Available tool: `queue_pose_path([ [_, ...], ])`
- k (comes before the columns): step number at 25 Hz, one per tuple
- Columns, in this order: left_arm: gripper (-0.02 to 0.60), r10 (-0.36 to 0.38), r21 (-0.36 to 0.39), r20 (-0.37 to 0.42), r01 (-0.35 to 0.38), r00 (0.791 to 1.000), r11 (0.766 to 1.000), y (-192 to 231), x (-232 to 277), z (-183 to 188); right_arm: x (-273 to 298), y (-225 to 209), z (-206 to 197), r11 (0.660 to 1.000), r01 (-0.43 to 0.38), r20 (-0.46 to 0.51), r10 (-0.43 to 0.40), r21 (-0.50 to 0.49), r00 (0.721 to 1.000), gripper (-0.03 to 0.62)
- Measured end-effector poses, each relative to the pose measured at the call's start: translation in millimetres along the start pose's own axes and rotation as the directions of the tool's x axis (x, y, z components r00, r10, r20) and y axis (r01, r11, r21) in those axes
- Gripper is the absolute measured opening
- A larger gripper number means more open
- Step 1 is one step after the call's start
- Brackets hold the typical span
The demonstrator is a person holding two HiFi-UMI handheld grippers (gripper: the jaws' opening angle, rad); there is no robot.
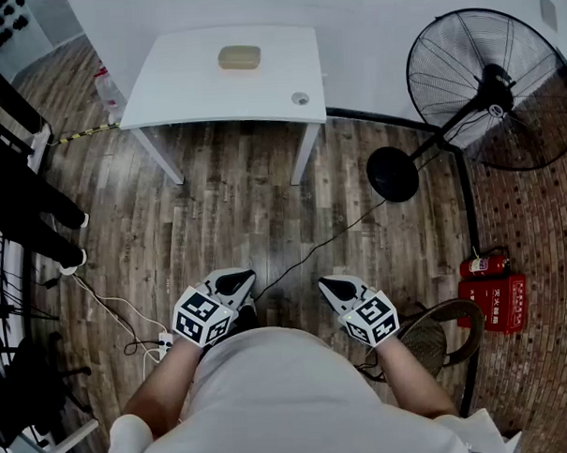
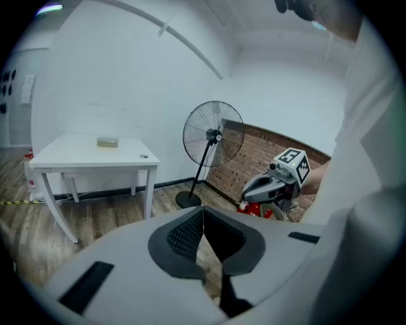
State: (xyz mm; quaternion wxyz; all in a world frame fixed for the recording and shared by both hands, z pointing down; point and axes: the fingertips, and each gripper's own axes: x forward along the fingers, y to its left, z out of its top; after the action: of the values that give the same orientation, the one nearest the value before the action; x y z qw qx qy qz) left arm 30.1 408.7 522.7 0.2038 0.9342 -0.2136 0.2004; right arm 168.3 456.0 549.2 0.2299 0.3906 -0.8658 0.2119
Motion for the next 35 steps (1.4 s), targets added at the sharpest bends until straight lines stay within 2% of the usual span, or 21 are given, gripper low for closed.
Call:
queue_pose_path([
  [6,0.018,-0.051,-0.029,0.059,0.052,0.997,0.998,77.4,-19.6,48.4,64.9,-15.9,76.3,0.998,0.034,0.034,-0.036,0.054,0.999,0.005],
  [8,0.018,-0.071,-0.037,0.061,0.073,0.996,0.997,99.6,-23.4,56.2,88.4,-20.9,96.5,0.996,0.029,0.045,-0.033,0.085,0.998,0.005],
  [10,0.018,-0.056,-0.042,0.049,0.058,0.997,0.997,121.8,-25.4,58.5,107.1,-21.5,112.7,0.994,0.014,0.045,-0.019,0.11,0.999,0.005],
  [12,0.018,-0.044,-0.076,0.062,0.048,0.997,0.996,138.9,-26.9,61.2,118.0,-21.2,128.3,0.991,-0.006,0.051,-0.001,0.136,0.999,0.006],
  [15,0.018,-0.076,-0.157,0.088,0.089,0.993,0.984,158.2,-20.9,64.6,135.2,-29.0,151.2,0.99,-0.026,0.071,0.016,0.141,0.997,0.008],
  [18,0.018,-0.078,-0.179,0.066,0.089,0.995,0.98,179.8,-9.2,65.1,164.0,-45.8,163.8,0.987,-0.056,0.063,0.047,0.149,0.997,0.021],
  [20,0.018,-0.066,-0.177,0.062,0.076,0.996,0.981,197.5,-1.6,71.4,184.8,-64.7,169.8,0.981,-0.082,0.052,0.074,0.175,0.996,0.074],
  [22,0.018,-0.041,-0.184,0.06,0.051,0.997,0.982,222.4,5.0,80.6,207.4,-89.2,182.8,0.972,-0.109,0.063,0.098,0.208,0.993,0.061],
  [25,0.018,0.034,-0.2,0.043,-0.024,0.998,0.979,268.5,14.0,100.3,242.3,-136.3,218.7,0.966,-0.137,0.105,0.116,0.221,0.988,0.037],
  [28,0.018,0.092,-0.182,0.013,-0.088,0.996,0.979,307.0,32.1,126.7,267.2,-185.7,251.3,0.958,-0.167,0.127,0.141,0.232,0.982,0.032],
  [32,0.018,0.122,-0.168,0.008,-0.119,0.992,0.979,346.5,62.3,171.4,291.1,-245.7,283.3,0.951,-0.184,0.144,0.152,0.249,0.978,0.034],
  [35,0.018,0.127,-0.156,0.021,-0.122,0.992,0.98,372.0,83.4,203.8,310.8,-283.0,294.7,0.92,-0.212,0.166,0.165,0.328,0.972,0.035],
])
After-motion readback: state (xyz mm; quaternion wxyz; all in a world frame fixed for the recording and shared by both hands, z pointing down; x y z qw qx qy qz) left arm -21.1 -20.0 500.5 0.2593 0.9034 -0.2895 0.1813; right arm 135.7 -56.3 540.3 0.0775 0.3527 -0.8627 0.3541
